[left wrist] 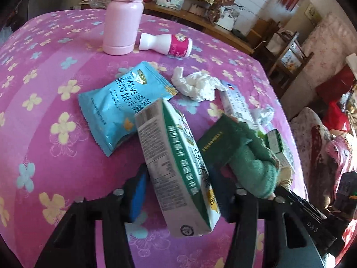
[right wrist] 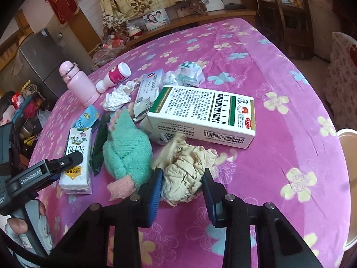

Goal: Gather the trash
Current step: 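Grasp the white-green milk carton with the left tool while the right tool grasps the beige crumpled paper, then carry the carton and paper over the white bucket and open both tools, then move both open tools back over the table trash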

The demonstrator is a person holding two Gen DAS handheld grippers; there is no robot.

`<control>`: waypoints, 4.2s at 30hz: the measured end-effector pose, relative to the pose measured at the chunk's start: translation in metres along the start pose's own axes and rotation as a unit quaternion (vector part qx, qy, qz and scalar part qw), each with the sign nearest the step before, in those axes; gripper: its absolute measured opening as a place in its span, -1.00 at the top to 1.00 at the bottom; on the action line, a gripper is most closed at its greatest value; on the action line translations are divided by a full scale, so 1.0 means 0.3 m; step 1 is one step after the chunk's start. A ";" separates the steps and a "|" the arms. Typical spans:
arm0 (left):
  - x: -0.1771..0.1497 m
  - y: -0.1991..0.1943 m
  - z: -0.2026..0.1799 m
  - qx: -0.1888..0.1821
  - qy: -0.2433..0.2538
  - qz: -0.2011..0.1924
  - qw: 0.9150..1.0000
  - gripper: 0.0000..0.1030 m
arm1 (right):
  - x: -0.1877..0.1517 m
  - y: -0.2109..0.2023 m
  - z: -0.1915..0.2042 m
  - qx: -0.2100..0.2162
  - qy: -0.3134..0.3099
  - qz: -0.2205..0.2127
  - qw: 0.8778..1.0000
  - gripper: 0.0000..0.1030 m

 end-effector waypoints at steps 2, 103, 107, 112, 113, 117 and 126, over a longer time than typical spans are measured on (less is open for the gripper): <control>-0.003 -0.022 -0.006 -0.007 0.000 0.001 1.000 0.04 | -0.007 -0.026 -0.002 0.001 -0.005 -0.009 1.000 0.39; -0.407 0.330 -1.200 -0.182 0.259 0.103 0.943 0.08 | -0.242 -0.373 -0.987 -0.153 0.201 -0.037 0.967 0.05; -0.406 0.330 -1.184 -0.180 0.258 0.100 0.944 -0.24 | -0.256 -0.368 -1.006 -0.142 0.224 -0.043 0.963 -0.39; -0.396 0.316 -1.156 -0.169 0.261 0.094 0.946 -0.24 | -0.260 -0.368 -1.011 -0.144 0.230 -0.040 0.962 -0.39; -0.395 0.314 -1.153 -0.168 0.260 0.093 0.946 -0.24 | -0.260 -0.370 -1.008 -0.145 0.230 -0.040 0.962 -0.39; -0.393 0.299 -1.136 -0.160 0.263 0.087 0.948 -0.24 | -0.258 -0.368 -0.998 -0.144 0.226 -0.037 0.963 -0.39; -0.387 0.237 -1.097 -0.138 0.280 0.061 0.948 -0.24 | -0.252 -0.385 -0.922 -0.145 0.198 -0.039 0.969 -0.39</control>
Point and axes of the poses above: each gripper's, at about its wrist camera, not at the fingertips, and y roughly the way its jaws point, z to its left, x to its top, the point moved 4 cm from there along y, roughly the way its jaws point, and after that the axes turned 9 degrees about -x, right-handed, at the moved point
